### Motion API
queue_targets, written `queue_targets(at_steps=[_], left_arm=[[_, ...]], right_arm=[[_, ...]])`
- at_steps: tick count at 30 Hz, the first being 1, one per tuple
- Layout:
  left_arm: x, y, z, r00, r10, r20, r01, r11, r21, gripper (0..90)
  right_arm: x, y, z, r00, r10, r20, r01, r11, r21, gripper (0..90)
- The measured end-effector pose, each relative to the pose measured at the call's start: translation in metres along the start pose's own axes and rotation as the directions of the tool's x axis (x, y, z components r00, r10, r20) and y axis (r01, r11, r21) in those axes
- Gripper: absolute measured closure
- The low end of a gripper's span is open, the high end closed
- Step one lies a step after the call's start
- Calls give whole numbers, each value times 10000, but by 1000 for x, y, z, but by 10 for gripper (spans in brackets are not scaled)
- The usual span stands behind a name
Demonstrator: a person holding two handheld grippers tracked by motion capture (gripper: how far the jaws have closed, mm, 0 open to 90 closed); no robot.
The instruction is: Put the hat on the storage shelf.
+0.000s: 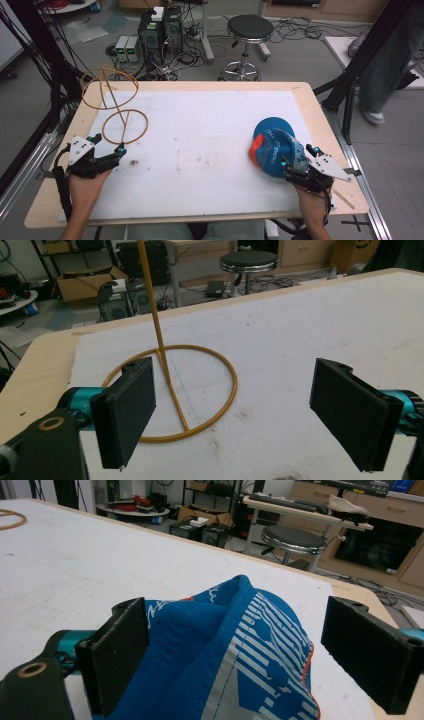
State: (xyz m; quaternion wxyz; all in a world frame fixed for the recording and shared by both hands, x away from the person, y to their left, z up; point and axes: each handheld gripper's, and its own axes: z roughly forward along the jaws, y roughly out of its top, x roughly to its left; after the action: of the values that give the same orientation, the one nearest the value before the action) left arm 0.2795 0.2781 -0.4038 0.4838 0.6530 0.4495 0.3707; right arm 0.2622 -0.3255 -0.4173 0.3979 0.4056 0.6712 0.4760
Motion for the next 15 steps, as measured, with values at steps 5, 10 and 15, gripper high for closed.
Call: queue_targets(at_steps=[5, 10, 15], left_arm=[[1, -1, 1, 10000, -21, -18, 21, 10000, 50, 188], [-1, 1, 0, 10000, 2, 10, -2, 10000, -57, 188], [0, 3, -1, 10000, -51, 38, 51, 9999, -155, 188]], right_arm=[[0, 0, -2, 10000, 75, 6, -75, 10000, -55, 108], [-1, 1, -5, 9999, 96, 47, -95, 9999, -91, 108], [0, 1, -8, 9999, 125, 31, -124, 9998, -150, 112]])
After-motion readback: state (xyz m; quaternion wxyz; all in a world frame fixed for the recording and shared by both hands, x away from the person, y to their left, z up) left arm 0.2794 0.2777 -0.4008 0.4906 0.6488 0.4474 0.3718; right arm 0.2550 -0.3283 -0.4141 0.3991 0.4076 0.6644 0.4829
